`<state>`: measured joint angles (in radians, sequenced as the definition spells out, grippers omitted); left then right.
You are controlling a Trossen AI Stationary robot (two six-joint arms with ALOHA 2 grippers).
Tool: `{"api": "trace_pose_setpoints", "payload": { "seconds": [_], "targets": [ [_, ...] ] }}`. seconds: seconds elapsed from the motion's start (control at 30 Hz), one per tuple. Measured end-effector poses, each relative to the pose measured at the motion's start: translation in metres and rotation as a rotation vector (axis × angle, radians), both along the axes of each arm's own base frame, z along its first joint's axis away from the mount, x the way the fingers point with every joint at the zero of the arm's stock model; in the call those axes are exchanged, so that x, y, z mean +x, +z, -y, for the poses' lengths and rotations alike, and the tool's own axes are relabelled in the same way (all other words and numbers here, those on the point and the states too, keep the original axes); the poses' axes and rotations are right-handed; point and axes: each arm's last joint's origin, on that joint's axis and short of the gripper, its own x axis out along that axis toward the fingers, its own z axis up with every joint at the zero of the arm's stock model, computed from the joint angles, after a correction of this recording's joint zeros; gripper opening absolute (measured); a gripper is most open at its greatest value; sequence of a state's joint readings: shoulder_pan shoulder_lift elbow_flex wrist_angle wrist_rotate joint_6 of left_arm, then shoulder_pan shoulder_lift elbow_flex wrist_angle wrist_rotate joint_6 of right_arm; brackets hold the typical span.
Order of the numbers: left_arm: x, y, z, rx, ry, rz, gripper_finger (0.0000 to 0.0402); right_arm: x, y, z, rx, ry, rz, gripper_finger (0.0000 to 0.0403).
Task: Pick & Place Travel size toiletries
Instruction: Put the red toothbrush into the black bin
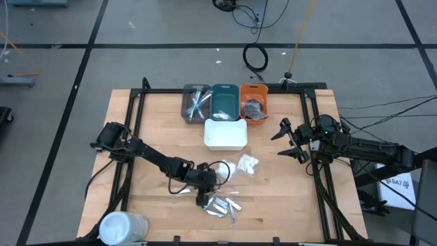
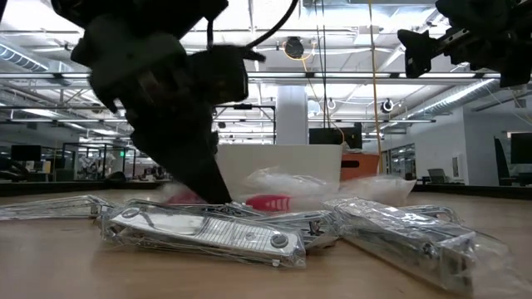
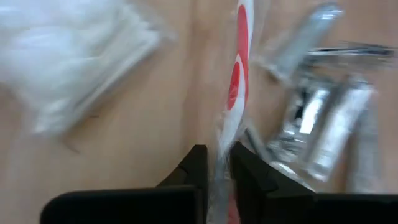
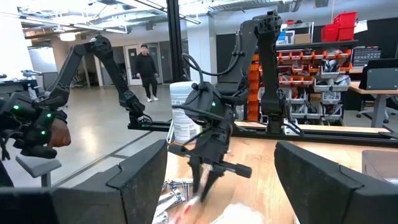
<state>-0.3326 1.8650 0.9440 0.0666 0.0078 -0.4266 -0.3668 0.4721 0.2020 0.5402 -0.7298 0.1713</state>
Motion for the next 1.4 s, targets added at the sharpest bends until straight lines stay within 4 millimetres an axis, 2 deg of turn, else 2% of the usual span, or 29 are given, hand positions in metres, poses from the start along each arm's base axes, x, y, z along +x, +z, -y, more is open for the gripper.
{"api": "trace_pose_setpoints", "payload": {
  "seconds": [0.2, 0.33, 0.47, 0.7, 0.87, 1.03, 1.17, 1.4],
  "targets": [
    [-0.006, 0.030, 0.007, -0.018, -0.052, 0.091, 0.0037, 0.000, 0.000, 0.000, 0.000, 0.000, 0.000, 0.0281],
    [-0.017, 0.066, 0.007, 0.069, -0.034, 0.207, 0.0040, 0.000, 0.000, 0.000, 0.000, 0.000, 0.000, 0.0281],
    [-0.037, 0.101, 0.002, 0.183, -0.020, 0.274, 0.0033, 0.000, 0.000, 0.000, 0.000, 0.000, -0.001, 0.0281],
    [-0.075, 0.148, -0.030, 0.530, 0.173, 0.317, 0.0049, 0.000, 0.000, 0.000, 0.000, 0.000, 0.000, 0.0281],
    [-0.088, 0.165, -0.069, 0.659, 0.478, 0.310, 0.0032, 0.000, 0.000, 0.001, 0.009, -0.044, 0.000, 0.0281],
    [-0.088, 0.170, -0.116, 0.601, 0.795, 0.305, 0.0031, 0.001, -0.001, 0.002, 0.012, -0.052, -0.005, 0.0281],
    [-0.086, 0.164, -0.157, 0.519, 0.968, 0.268, 0.0045, 0.001, -0.002, 0.002, 0.017, -0.052, -0.018, 0.0281],
    [-0.080, 0.120, -0.220, 0.354, 1.223, 0.152, 0.0034, 0.001, -0.004, 0.002, 0.024, -0.052, -0.040, 0.0281]
  ]
}}
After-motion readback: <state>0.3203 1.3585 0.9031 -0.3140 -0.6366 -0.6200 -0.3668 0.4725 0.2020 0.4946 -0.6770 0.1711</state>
